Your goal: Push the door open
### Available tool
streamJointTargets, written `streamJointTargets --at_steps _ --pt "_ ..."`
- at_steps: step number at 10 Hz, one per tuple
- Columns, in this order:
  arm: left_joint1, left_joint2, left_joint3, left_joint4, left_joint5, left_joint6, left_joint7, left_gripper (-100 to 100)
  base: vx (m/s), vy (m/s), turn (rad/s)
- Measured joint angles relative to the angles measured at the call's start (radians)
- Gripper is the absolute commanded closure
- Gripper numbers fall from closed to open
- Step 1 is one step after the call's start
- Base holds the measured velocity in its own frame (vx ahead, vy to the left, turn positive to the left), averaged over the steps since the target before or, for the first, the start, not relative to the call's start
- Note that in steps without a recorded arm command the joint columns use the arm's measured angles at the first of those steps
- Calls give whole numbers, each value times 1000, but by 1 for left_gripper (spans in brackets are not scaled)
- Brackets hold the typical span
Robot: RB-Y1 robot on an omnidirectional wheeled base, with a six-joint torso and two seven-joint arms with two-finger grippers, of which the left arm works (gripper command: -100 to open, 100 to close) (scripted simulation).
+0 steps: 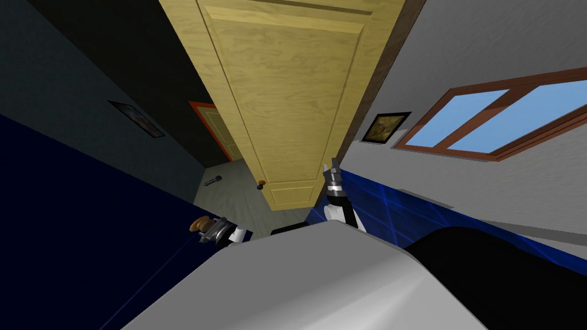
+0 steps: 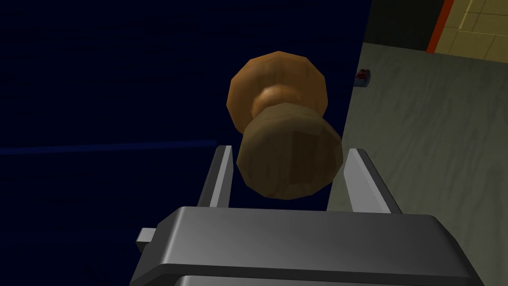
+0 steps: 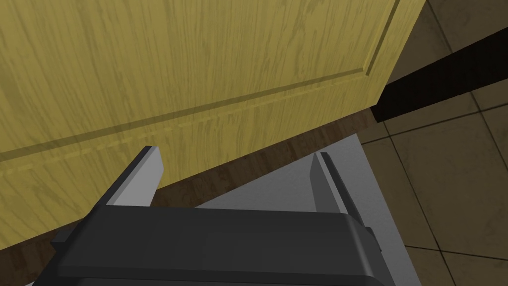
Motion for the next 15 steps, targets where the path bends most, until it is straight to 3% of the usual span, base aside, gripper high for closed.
streamJointTargets --at_steps 1,2,5,7,9,10,12,14,15 --pt "-12 10 14 34 5 -13 9 100 87 43 -63" --pt "3 3 29 6 13 -12 0 100 98 46 -58" --pt "-23 27 68 75 29 -43 16 100 72 41 -29" --pt "-10 21 73 44 32 -34 5 100 -7 57 -81" --pt "-14 11 98 44 54 -50 -11 100 -67 159 -219" --pt "-2 -2 117 6 71 -48 -36 100 -15 149 -92" --pt "-32 17 123 57 75 -76 -26 100 34 101 -49" --pt "-45 21 155 103 100 -126 -19 100 10 137 -69" --pt "-32 14 167 72 109 -126 -38 -100 33 -104 -94"
